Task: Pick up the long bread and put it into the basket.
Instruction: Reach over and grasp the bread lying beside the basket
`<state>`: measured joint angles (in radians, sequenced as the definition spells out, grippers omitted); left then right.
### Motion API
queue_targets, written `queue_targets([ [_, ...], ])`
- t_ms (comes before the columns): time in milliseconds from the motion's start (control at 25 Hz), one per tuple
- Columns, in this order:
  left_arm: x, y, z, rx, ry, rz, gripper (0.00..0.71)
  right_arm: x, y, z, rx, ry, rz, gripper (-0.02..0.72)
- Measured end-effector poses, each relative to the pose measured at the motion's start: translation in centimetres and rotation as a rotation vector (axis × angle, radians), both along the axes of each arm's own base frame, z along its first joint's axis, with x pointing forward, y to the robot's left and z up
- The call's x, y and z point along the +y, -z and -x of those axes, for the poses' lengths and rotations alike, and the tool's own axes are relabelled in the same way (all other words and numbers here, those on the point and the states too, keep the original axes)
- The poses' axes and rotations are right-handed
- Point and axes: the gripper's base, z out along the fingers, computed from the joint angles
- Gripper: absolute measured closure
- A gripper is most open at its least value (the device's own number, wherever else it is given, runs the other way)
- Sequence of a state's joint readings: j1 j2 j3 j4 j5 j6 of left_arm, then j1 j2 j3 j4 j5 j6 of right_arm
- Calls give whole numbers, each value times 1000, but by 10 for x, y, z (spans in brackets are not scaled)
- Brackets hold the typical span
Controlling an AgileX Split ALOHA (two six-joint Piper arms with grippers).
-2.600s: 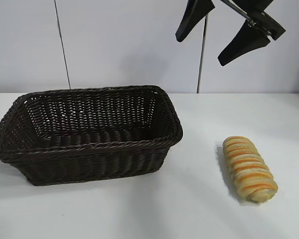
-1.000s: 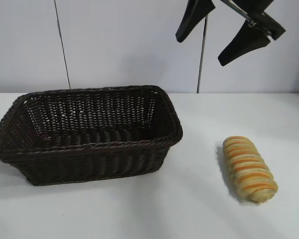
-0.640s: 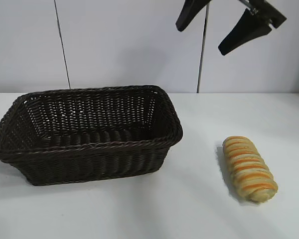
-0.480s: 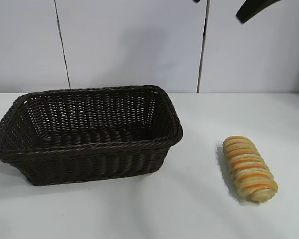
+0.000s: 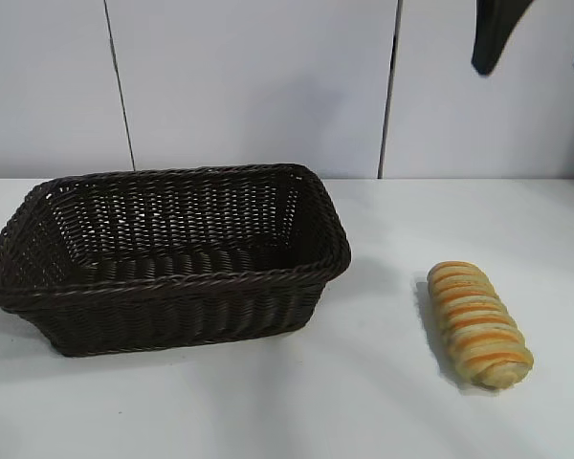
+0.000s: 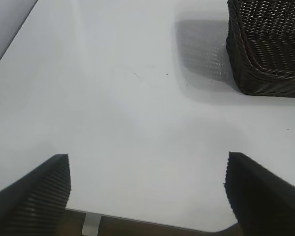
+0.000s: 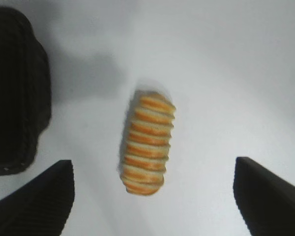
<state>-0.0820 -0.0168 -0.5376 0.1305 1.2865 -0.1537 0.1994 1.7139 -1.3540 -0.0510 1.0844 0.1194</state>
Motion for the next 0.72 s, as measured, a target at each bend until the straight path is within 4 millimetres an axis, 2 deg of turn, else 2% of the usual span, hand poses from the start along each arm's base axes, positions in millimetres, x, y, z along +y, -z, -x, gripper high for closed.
queue_targets([
  [400,0,0,0,0,0,0,95,5,65,-15,79,35,-9,94],
  [720,0,0,0,0,0,0,95,10,103,-27,113,58,-42,94],
])
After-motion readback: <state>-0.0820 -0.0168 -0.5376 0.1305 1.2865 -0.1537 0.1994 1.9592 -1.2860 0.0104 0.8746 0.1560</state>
